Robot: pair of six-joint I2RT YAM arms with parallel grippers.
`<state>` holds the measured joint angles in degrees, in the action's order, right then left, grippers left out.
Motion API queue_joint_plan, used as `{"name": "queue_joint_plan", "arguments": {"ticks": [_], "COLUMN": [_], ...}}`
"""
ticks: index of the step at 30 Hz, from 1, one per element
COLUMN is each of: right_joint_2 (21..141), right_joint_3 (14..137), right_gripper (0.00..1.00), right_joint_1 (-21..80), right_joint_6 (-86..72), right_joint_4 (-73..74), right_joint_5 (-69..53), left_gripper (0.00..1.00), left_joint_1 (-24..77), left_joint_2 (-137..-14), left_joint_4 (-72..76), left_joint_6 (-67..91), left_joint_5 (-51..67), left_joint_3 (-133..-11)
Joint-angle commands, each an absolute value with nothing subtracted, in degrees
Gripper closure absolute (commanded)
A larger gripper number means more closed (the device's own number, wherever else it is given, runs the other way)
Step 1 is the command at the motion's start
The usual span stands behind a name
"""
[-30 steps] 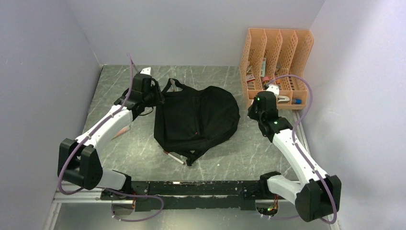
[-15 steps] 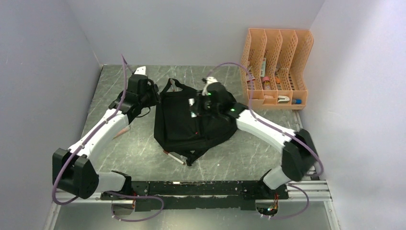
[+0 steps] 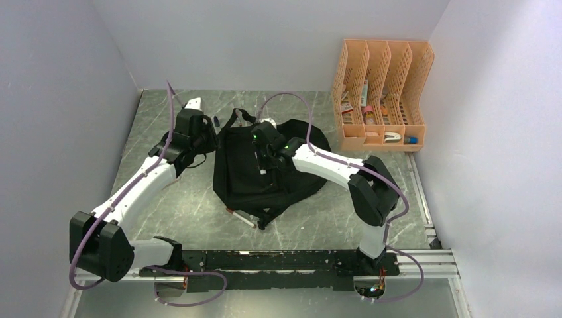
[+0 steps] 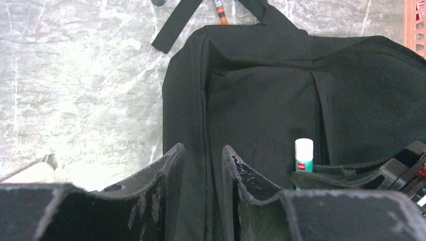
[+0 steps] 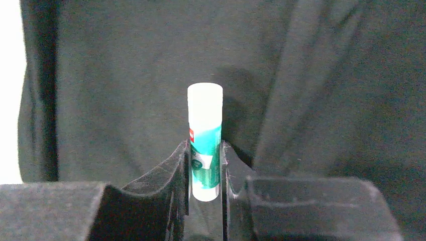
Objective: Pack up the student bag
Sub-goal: Place the stationery in the student bag.
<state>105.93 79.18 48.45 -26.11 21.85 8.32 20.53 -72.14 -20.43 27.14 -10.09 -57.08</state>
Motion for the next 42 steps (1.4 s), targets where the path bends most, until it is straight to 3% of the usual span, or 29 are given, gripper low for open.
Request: {"name": "queue_joint_plan", "arguments": {"ticks": [1,6,13,23,30,34,42], "right_joint_2": [105.4,104.0,97.5,96.2,95.7,95.4,94.3], "right_joint_3": [79.2,75.9,65.4,54.7,49.1,47.7,45.6], "right_gripper": [1.00,1.00,1.00,1.00,1.00,1.00,1.00], "right_joint_1": [48.0,44.7,36.8,30.9,27.5,26.2,25.0], "right_joint_6": [-25.4,-25.5,-27.3,-30.4,-34.0,-34.4,-35.2], "right_joint_4": [25.4,25.3,17.1,4.6,-3.1,-4.3,-6.1], "right_joint_5": [16.8,16.0,5.2,-7.8,-13.0,-14.1,-15.4], "left_gripper": [0.62,0.62,0.64,0.61,0.52,0.35,0.34], "left_joint_1": [20.5,20.6,22.8,35.8,43.0,45.3,46.6], "left_joint_2": [-72.0,-72.3,-75.0,-86.3,-93.6,-97.6,-106.2], "left_joint_4": [-20.3,-18.2,-17.5,-20.4,-23.2,-24.4,-29.8], "left_joint_6": [26.2,26.2,26.7,26.0,27.2,27.3,27.2], "left_joint_5": [-7.5,-3.7,-1.9,-7.1,-14.4,-16.7,-21.0], "left_joint_3": [-57.4,-57.1,-57.9,-68.6,-76.1,-79.1,-84.9]}}
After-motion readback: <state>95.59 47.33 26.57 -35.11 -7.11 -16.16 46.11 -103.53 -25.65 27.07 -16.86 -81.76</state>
